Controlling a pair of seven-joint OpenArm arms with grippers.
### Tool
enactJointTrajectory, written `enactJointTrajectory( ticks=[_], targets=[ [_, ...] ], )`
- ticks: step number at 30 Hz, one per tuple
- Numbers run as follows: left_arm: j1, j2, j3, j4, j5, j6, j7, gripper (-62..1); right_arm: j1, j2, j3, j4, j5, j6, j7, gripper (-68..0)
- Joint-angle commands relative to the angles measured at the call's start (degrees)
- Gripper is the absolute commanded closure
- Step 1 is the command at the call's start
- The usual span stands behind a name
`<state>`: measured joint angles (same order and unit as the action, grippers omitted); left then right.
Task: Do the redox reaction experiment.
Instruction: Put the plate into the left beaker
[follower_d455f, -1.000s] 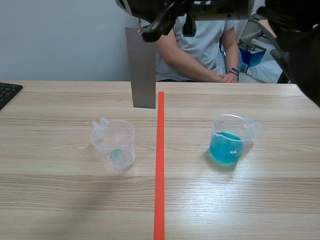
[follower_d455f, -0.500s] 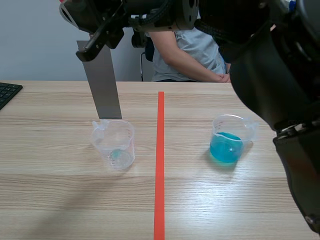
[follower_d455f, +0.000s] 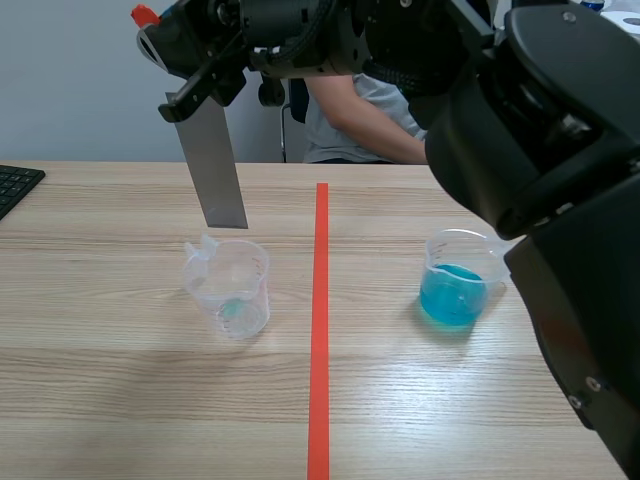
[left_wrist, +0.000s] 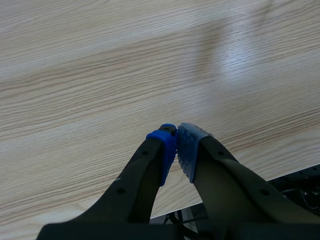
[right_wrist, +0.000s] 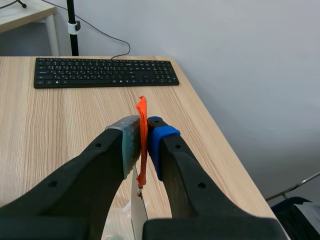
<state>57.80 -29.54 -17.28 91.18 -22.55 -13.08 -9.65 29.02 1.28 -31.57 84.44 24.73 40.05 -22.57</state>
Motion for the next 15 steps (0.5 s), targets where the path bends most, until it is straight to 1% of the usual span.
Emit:
enactJointTrajectory(
  ticks=[1, 6, 11, 15],
  targets=[
    [0.46, 0.13, -0.22, 0.59, -0.37, 0.07, -0.81, -4.9, 1.64, -0.22, 0.35, 0.04, -0.55, -0.17, 1.81, -1.5],
    [0.46, 0.13, -0.22, 0.59, -0.37, 0.07, -0.81, -4.9, 1.64, -0.22, 0.35, -1.73, -2.36, -0.15, 4.22, -1.5],
    [0.46, 0.13, -0.22, 0.59, -0.37, 0.07, -0.81, -4.9, 1.62, -0.33, 0.22, -3.78, -2.54, -0.13, 5.90, -1.5],
    [0.46, 0.13, -0.22, 0.59, -0.37, 0.07, -0.81, -4.9, 1.62, -0.39, -1.05, -5.31, -3.17, -0.13, 7.39, -1.5]
  ],
)
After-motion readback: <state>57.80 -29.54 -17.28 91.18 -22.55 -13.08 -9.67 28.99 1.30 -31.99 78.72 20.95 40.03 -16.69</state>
